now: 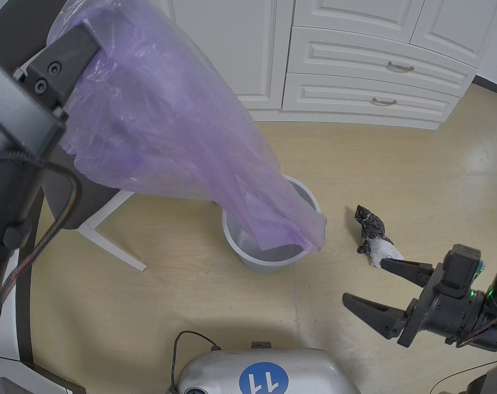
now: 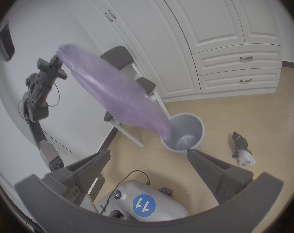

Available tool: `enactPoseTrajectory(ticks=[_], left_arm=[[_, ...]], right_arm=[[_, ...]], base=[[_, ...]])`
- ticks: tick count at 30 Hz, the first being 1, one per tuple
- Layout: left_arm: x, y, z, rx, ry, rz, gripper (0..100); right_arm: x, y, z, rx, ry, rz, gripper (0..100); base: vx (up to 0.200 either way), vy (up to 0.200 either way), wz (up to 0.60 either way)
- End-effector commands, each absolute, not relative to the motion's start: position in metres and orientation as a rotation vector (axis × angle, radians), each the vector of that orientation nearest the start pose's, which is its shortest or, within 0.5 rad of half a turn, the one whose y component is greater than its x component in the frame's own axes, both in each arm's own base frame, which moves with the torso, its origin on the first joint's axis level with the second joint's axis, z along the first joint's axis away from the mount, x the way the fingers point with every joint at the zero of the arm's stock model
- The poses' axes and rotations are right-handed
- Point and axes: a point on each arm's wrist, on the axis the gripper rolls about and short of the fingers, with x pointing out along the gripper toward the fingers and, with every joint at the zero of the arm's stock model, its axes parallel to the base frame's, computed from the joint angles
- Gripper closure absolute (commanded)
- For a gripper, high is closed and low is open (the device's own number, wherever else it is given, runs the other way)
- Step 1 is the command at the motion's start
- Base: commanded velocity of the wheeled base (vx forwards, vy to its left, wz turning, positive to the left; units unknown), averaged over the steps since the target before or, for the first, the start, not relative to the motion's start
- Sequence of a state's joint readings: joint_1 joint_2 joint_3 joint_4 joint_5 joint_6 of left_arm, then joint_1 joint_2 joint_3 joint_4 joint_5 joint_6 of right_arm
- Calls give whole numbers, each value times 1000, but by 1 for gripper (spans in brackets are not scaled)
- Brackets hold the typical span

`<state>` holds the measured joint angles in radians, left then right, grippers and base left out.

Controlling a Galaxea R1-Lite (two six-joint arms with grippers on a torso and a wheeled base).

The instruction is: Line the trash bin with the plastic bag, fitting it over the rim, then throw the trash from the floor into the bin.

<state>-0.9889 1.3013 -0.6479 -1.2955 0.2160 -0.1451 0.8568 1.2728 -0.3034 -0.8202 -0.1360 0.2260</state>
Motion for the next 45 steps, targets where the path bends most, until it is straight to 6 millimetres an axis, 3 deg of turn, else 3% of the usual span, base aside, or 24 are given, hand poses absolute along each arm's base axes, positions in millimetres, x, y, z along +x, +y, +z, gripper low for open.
enactPoseTrajectory(ticks=[1, 5, 9, 15, 20, 25, 32, 45], left_arm=[[106, -159, 300, -498, -473, -799, 100], [102, -159, 299, -479, -476, -804, 100], [100, -161, 296, -452, -472, -813, 100], [97, -159, 295, -442, -476, -816, 100], [96, -160, 295, -444, -474, -825, 100], [95, -160, 295, -446, -473, -827, 100], [95, -160, 294, -446, -473, -828, 100], [89, -160, 296, -474, -492, -858, 100]], right_arm=[[126, 152, 142, 79, 318, 687, 0], [139, 165, 132, 78, 327, 600, 0], [150, 177, 133, 200, 269, 586, 0], [165, 177, 138, 279, 169, 548, 0], [182, 186, 129, 298, 183, 479, 0], [191, 189, 145, 441, 53, 468, 0], [190, 179, 155, 462, -5, 467, 0], [220, 181, 118, 466, 127, 433, 0]], base=[[0, 0, 0], [0, 0, 0], [0, 0, 0], [0, 0, 0], [0, 0, 0], [0, 0, 0], [0, 0, 0], [0, 0, 0]])
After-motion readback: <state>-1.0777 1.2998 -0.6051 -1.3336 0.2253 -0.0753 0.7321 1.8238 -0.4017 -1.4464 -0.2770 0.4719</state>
